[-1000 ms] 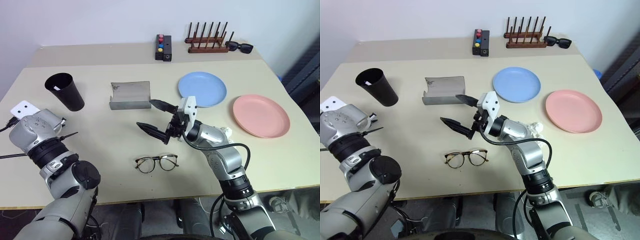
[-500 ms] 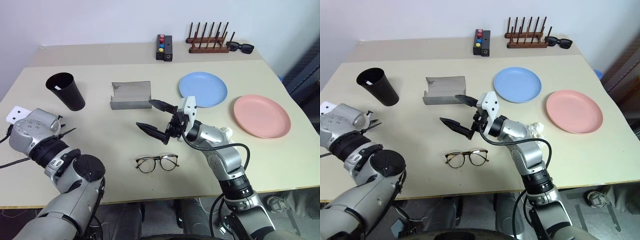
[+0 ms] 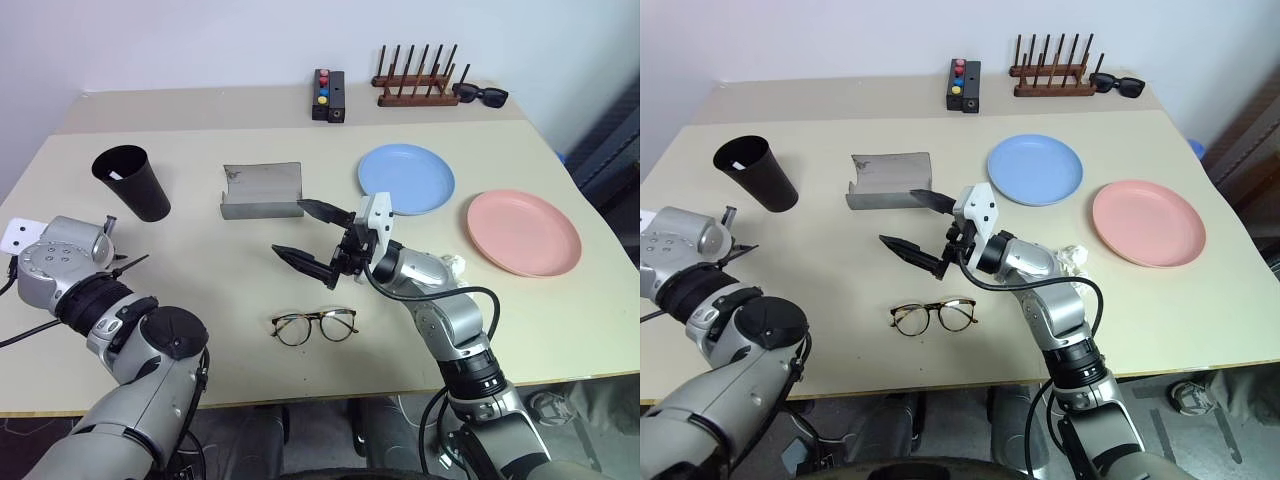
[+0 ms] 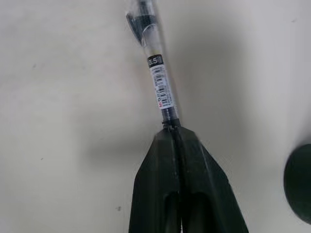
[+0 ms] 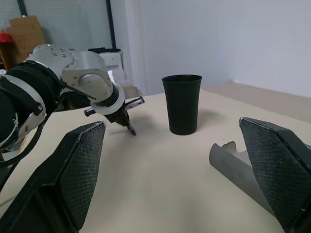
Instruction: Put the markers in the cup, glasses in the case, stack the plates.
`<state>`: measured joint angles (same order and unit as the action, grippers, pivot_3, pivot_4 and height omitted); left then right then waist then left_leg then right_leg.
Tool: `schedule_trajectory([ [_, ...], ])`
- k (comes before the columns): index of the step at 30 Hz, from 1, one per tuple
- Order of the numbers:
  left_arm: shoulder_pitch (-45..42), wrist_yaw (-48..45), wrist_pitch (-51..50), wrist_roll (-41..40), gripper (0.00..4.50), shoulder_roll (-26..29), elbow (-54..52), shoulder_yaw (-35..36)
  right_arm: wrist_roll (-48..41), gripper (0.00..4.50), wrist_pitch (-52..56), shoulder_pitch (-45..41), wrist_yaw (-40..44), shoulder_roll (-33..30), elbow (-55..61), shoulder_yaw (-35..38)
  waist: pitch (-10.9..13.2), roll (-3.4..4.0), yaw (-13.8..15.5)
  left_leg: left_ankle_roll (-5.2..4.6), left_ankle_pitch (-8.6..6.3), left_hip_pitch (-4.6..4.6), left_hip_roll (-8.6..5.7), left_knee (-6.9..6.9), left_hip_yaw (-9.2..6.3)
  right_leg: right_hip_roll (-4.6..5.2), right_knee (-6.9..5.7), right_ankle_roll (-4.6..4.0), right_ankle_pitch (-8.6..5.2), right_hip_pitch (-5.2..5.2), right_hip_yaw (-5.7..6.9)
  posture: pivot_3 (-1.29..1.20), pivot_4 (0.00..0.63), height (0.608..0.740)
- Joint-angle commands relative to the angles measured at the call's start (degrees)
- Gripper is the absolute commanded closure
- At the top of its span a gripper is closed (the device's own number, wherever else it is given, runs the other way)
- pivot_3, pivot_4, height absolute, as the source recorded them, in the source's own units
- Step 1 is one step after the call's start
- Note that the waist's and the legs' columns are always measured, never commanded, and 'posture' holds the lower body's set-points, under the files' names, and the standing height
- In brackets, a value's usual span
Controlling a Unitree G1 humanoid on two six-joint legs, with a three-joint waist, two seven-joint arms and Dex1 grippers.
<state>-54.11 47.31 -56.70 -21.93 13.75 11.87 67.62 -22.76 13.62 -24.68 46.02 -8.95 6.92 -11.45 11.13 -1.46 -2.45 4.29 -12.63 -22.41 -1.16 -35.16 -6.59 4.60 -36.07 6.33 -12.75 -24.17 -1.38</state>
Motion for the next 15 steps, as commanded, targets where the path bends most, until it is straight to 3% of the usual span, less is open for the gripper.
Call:
schedule_trajectory([
  [1, 0.77, -0.28, 0.56, -0.71, 4.45, 1.52, 0.26, -2.22, -0.56, 0.00, -1.27, -0.94, 0.35, 0.50, 0.78, 0.31, 0.00, 0.00, 0.02, 0.00, 0.00, 0.00, 0.00, 0.00, 0.00, 0.00, 0.00, 0.00, 0.00, 0.00, 0.00, 0.00, 0.150, 0.740],
  [9, 5.21, -8.49, 2.46, -0.01, 4.45, 3.11, -3.58, -12.96, -0.54, 0.00, -1.25, -0.95, 0.32, 0.66, 0.76, 0.15, 0.02, -0.03, 0.02, 0.02, 0.01, -0.03, 0.00, 0.00, 0.00, -0.01, 0.02, -0.01, 0.00, 0.00, 0.00, 0.00, 0.150, 0.740],
  [12, 5.50, -8.13, 1.44, 0.22, 3.53, 3.42, -3.68, -13.91, -0.54, 0.00, -1.20, -0.88, 0.30, 0.77, 0.79, 0.04, 0.02, -0.03, 0.05, 0.02, 0.01, -0.03, 0.00, 0.00, 0.00, 0.00, 0.03, -0.01, 0.00, 0.00, 0.00, 0.00, 0.150, 0.740],
  [15, 5.29, -7.07, 0.55, 0.39, 2.14, 3.68, -3.16, -13.77, -0.53, 0.00, -1.21, -0.83, 0.34, 0.85, 0.72, -0.02, 0.02, -0.03, 0.04, 0.02, 0.01, -0.03, 0.00, 0.00, 0.00, 0.00, 0.02, -0.01, 0.00, 0.00, 0.00, 0.00, 0.150, 0.740],
])
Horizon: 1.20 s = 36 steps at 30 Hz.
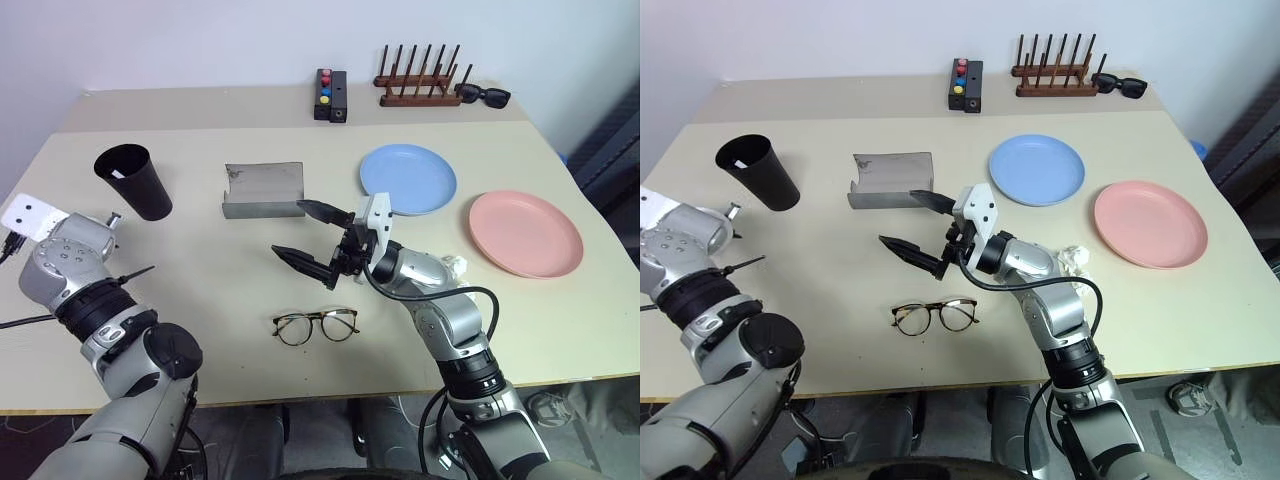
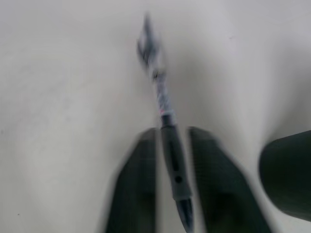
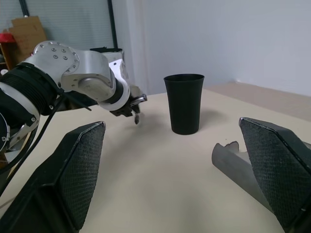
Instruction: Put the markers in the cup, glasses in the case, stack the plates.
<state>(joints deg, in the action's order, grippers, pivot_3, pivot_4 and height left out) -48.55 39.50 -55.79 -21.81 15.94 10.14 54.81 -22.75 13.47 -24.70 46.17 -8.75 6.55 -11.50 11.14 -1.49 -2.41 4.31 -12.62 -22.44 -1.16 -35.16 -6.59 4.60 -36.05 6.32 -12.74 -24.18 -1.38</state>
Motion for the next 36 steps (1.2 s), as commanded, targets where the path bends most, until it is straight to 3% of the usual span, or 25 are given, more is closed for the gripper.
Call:
schedule_trajectory([
  [1, -0.21, 0.77, -0.20, 0.19, 2.14, 1.62, -1.08, -0.75, -0.54, 0.00, -1.06, -0.80, 0.20, 0.69, 1.05, 0.00, 0.00, 0.00, -0.01, 0.00, 0.00, 0.00, 0.00, 0.00, -0.01, 0.00, 0.00, 0.00, 0.00, 0.00, 0.00, 0.00, 0.150, 0.740],
  [11, -0.90, 2.10, 0.43, -0.40, 2.14, 3.11, 5.19, 0.81, -0.52, 0.00, -0.97, -0.70, 0.29, 0.73, 0.96, -0.02, 0.00, 0.00, -0.02, 0.00, 0.00, 0.00, 0.00, 0.00, -0.01, 0.00, 0.00, 0.00, 0.00, 0.00, 0.00, 0.00, 0.150, 0.740],
  [20, -4.51, 0.20, 5.05, 0.35, 2.14, 5.75, 16.03, -3.79, -0.48, 0.00, -0.90, -0.60, 0.39, 0.73, 0.99, -0.09, 0.00, 0.00, 0.12, 0.00, 0.00, 0.00, -0.01, 0.00, 0.00, 0.01, 0.01, 0.01, 0.00, 0.00, 0.01, 0.00, 0.150, 0.740],
  [36, -6.74, 1.66, 6.40, 0.23, 2.14, 7.18, 23.78, -6.73, -0.49, 0.00, -0.89, -0.45, 0.41, 0.56, 0.96, 0.04, 0.00, 0.00, 0.01, 0.00, 0.00, 0.00, 0.00, 0.01, 0.00, 0.01, 0.00, 0.01, 0.00, -0.02, 0.00, 0.00, 0.150, 0.740],
])
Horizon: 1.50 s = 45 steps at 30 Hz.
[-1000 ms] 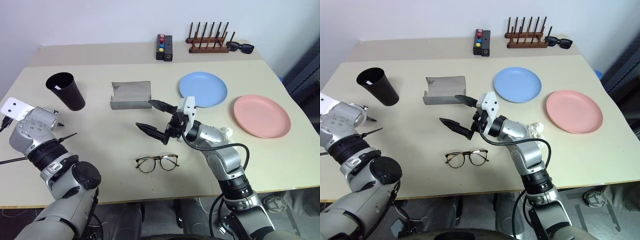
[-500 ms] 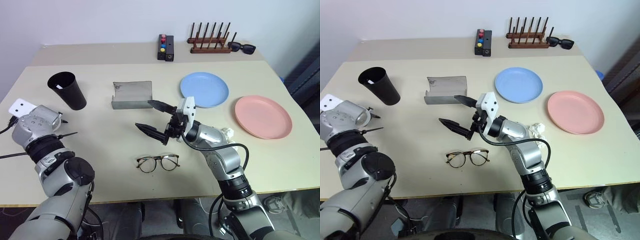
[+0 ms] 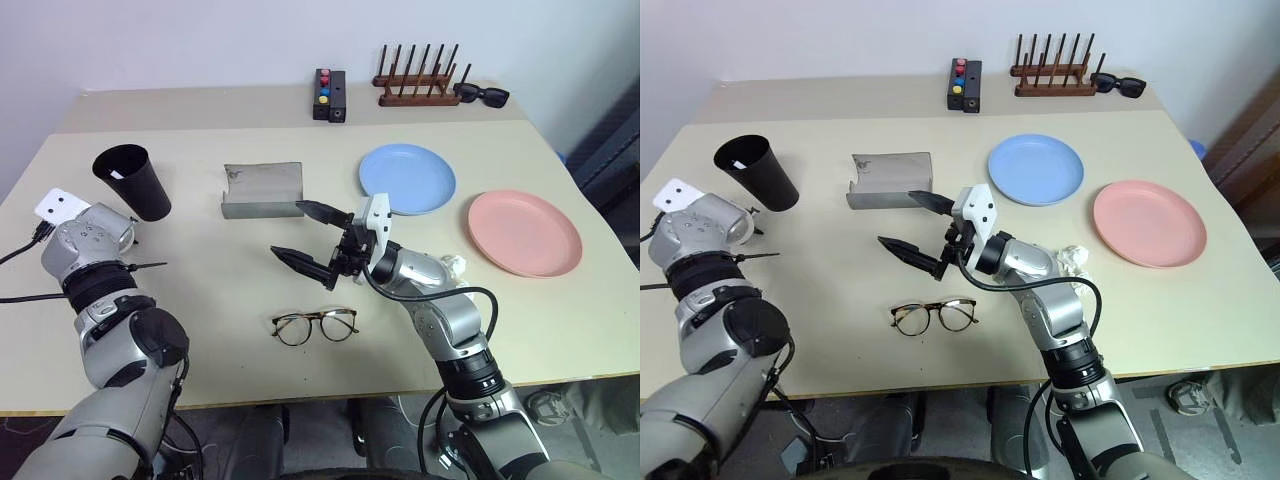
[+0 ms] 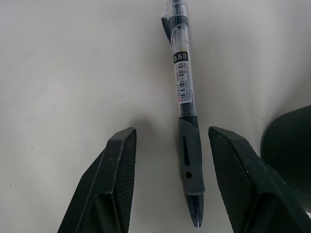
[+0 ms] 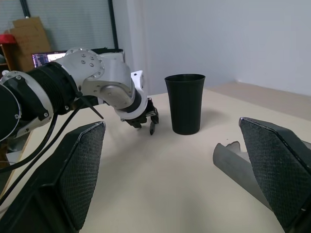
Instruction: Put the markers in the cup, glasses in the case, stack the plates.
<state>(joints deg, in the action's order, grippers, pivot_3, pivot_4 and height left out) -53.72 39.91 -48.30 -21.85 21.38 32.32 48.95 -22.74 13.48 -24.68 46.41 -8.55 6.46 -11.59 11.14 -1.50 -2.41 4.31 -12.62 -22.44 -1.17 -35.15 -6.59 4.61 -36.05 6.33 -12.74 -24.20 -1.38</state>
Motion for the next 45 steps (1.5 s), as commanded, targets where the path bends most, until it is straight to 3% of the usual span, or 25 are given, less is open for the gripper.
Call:
schedule_trajectory([
  [1, -1.85, 1.37, -1.59, 0.28, 2.14, 2.06, 2.33, -1.18, -0.50, 0.00, -0.91, -0.49, 0.19, 0.36, 1.04, 0.14, 0.00, 0.00, -0.01, 0.00, 0.00, 0.00, 0.00, 0.00, 0.00, 0.00, 0.00, 0.00, 0.00, 0.00, 0.00, 0.00, 0.150, 0.740],
  [6, -2.43, 1.33, -3.41, 0.77, 2.14, 2.76, 3.04, -3.54, -0.46, 0.00, -0.99, -0.54, 0.21, 0.34, 0.99, 0.18, 0.00, 0.00, -0.02, 0.00, 0.00, 0.00, 0.00, 0.00, 0.00, 0.00, 0.00, 0.01, 0.00, 0.00, 0.00, 0.00, 0.150, 0.740],
  [9, -2.33, 2.14, -4.04, 0.56, 2.93, 2.87, 3.29, -3.75, -0.37, 0.00, -1.16, -0.71, 0.22, 0.41, 0.65, 0.21, 0.00, 0.00, -0.02, 0.00, 0.00, 0.00, 0.00, 0.00, 0.00, 0.00, 0.00, 0.00, 0.00, 0.00, 0.00, 0.00, 0.150, 0.740],
  [12, -2.21, 3.41, -4.49, 0.47, 4.43, 2.90, 3.28, -3.29, -0.33, 0.00, -1.25, -0.80, 0.24, 0.43, 0.51, 0.24, 0.00, 0.00, -0.01, 0.00, 0.00, 0.01, 0.00, 0.00, 0.00, 0.01, 0.00, 0.00, 0.00, 0.00, 0.00, 0.00, 0.150, 0.740],
  [18, -1.49, 4.04, -2.82, 0.77, 4.48, 3.23, 2.11, -3.42, -0.34, 0.00, -1.25, -0.80, 0.27, 0.44, 0.52, 0.21, 0.00, 0.00, -0.05, 0.00, 0.00, 0.01, 0.00, 0.00, 0.00, 0.01, 0.00, 0.00, 0.00, 0.00, 0.00, 0.00, 0.150, 0.740],
  [23, 1.62, 0.32, 9.85, 5.08, 4.48, 4.86, -4.36, -8.26, -0.33, 0.00, -1.29, -0.79, 0.25, 0.52, 0.53, 0.15, 0.00, 0.00, -0.12, 0.01, 0.00, 0.00, 0.01, 0.04, 0.00, 0.01, 0.00, -0.01, 0.01, -0.04, 0.00, 0.00, 0.150, 0.740],
  [27, 4.67, -12.54, 26.27, 9.09, 4.48, 7.71, -11.38, -16.19, -0.51, 0.00, -1.31, -0.75, 0.35, 0.54, 0.63, 0.21, 0.01, -0.01, 0.04, 0.05, 0.02, -0.05, 0.00, 0.05, 0.01, 0.01, 0.02, -0.01, 0.01, -0.06, 0.00, 0.00, 0.150, 0.740],
  [30, 4.94, -21.55, 32.94, 10.52, 4.48, 9.01, -12.40, -21.53, -0.83, 0.00, -1.24, -0.89, 0.40, 0.62, 0.76, 0.40, 0.01, -0.01, 0.67, 0.06, 0.03, -0.06, 0.00, 0.04, 0.01, 0.01, 0.06, -0.02, 0.01, -0.04, 0.00, 0.00, 0.150, 0.740],
  [38, 6.05, -30.67, 36.99, 14.68, 4.48, 8.45, -11.24, -30.80, -2.41, 0.00, -0.62, -2.66, -0.93, 2.00, 1.38, 1.90, 0.01, 0.00, 1.20, 0.05, 0.03, -0.06, 0.00, 0.02, 0.03, 0.01, 0.10, -0.01, 0.00, -0.01, 0.00, 0.00, 0.150, 0.740],
  [45, 9.11, -32.65, 38.76, 16.91, 4.48, 6.65, -10.46, -33.44, -6.18, 0.00, 1.99, -5.85, -3.84, 3.64, 2.02, 5.33, 0.02, 0.02, 1.05, 0.03, 0.03, -0.05, 0.01, 0.05, 0.03, 0.00, 0.08, -0.02, 0.00, -0.04, -0.01, 0.00, 0.150, 0.740],
])
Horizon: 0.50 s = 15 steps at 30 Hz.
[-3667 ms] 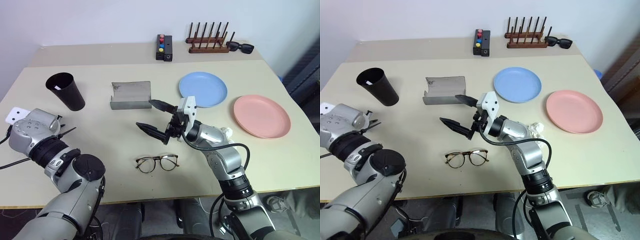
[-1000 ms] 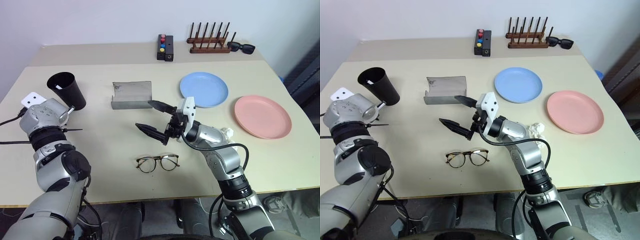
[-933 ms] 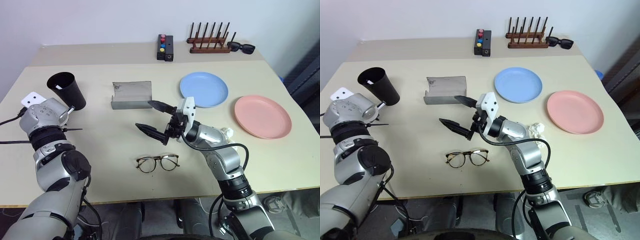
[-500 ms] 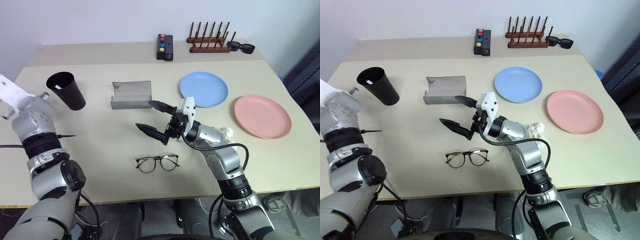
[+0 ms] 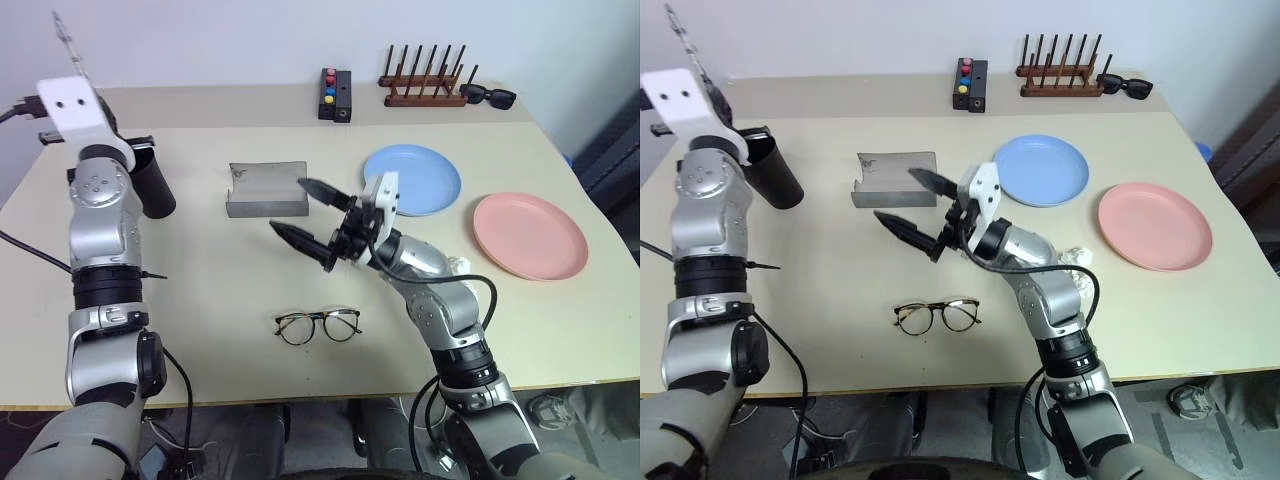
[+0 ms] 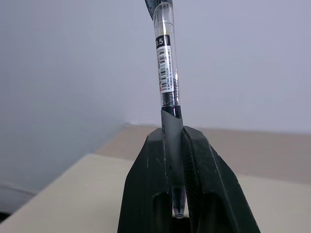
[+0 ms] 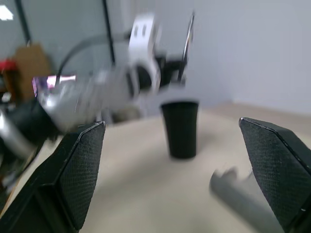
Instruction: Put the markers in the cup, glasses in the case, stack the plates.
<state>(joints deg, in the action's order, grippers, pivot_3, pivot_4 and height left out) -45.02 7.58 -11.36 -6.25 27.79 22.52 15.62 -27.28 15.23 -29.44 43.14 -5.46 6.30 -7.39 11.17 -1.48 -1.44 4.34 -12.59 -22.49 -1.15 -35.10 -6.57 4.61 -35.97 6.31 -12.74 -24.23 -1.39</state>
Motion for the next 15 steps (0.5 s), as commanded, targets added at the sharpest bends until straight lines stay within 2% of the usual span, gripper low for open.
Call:
schedule_trajectory([
  [1, 0.86, -0.10, 1.84, 1.64, 4.48, 0.19, -0.58, -0.15, -1.72, 0.00, 0.27, -1.11, -0.63, 0.54, 2.21, 1.14, 0.00, 0.00, 0.18, 0.00, 0.00, 0.00, 0.00, 0.00, -0.01, 0.00, 0.00, 0.00, 0.00, 0.00, 0.00, 0.00, 0.150, 0.740],
  [15, 4.26, 1.90, 0.91, 3.40, 4.48, -1.45, -2.14, 0.42, -1.77, 0.00, 0.12, -0.81, -0.20, 0.33, 1.86, 0.69, 0.00, 0.00, 0.26, 0.00, 0.00, -0.01, 0.00, 0.00, -0.01, 0.00, 0.00, 0.00, 0.00, 0.00, 0.00, 0.00, 0.150, 0.740],
])
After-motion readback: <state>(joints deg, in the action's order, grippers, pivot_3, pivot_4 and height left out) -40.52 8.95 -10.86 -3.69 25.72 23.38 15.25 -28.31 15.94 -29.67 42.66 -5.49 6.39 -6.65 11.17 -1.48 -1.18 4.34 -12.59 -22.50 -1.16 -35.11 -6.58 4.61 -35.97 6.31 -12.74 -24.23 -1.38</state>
